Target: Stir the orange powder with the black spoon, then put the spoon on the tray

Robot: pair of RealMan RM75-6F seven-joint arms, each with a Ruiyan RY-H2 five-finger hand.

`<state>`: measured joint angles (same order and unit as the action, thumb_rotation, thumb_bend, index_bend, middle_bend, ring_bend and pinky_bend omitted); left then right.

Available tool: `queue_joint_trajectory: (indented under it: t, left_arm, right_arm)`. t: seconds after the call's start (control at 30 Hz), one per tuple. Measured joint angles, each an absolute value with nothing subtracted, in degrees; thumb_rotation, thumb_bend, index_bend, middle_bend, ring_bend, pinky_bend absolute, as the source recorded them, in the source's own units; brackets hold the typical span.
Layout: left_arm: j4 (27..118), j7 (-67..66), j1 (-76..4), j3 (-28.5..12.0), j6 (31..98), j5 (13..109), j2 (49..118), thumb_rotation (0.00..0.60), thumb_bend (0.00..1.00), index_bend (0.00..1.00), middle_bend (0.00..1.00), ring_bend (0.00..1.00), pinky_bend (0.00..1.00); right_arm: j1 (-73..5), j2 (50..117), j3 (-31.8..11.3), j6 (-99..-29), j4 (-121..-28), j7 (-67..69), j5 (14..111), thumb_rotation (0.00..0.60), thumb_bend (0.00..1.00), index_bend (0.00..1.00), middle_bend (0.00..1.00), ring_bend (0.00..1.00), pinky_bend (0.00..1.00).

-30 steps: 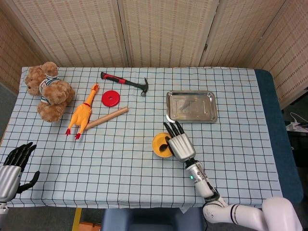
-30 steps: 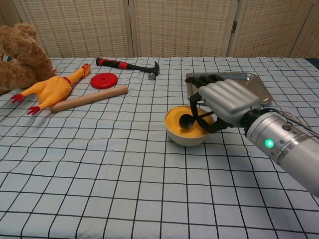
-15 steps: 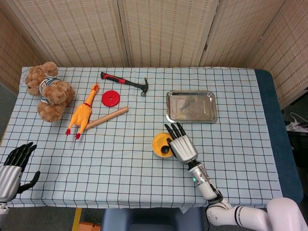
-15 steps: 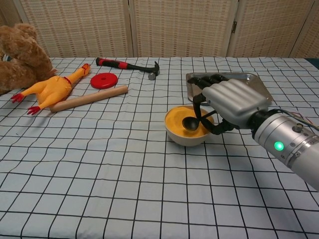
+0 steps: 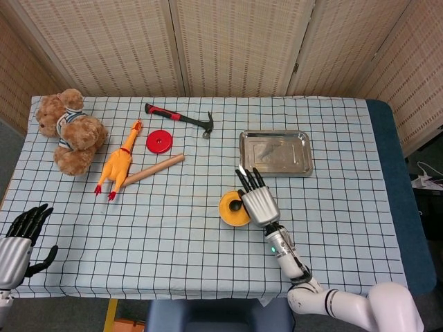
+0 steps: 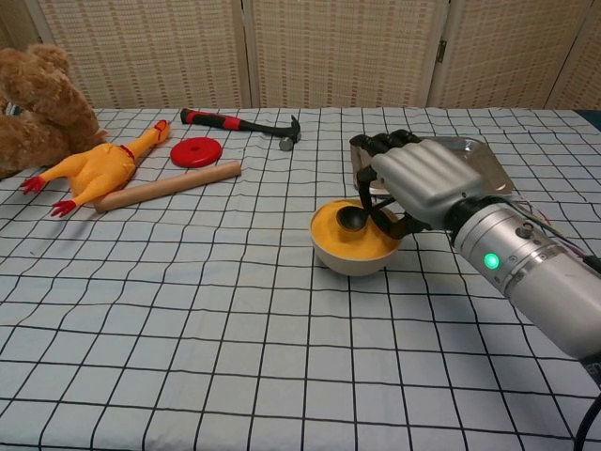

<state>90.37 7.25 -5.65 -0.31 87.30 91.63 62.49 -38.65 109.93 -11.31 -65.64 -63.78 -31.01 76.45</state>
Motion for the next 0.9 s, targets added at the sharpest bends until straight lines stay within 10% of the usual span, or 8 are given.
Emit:
queue_joint_trajectory:
  t: [0.27, 0.9]
  left_arm:
    - [90.02, 7.62, -5.69, -0.30, 87.17, 91.52, 62.59, 0.600, 0.41, 0.02, 0.00, 0.00, 0.09]
    - [90.70, 6.31, -5.76, -0.14, 86.97, 91.77, 62.71, 0.600, 0.41, 0.03, 0.00, 0.00, 0.09]
  right_arm:
    - [-38.70, 109.75, -10.88, -65.04, -63.85, -28.81, 76.75, 0.600, 0.43, 0.16, 0.01, 0.00, 0.00]
    - [-36.45, 100.10, -11.61, -65.83, -69.25, -26.89, 75.84, 0.600, 0.41, 0.32, 0.01, 0.00, 0.00]
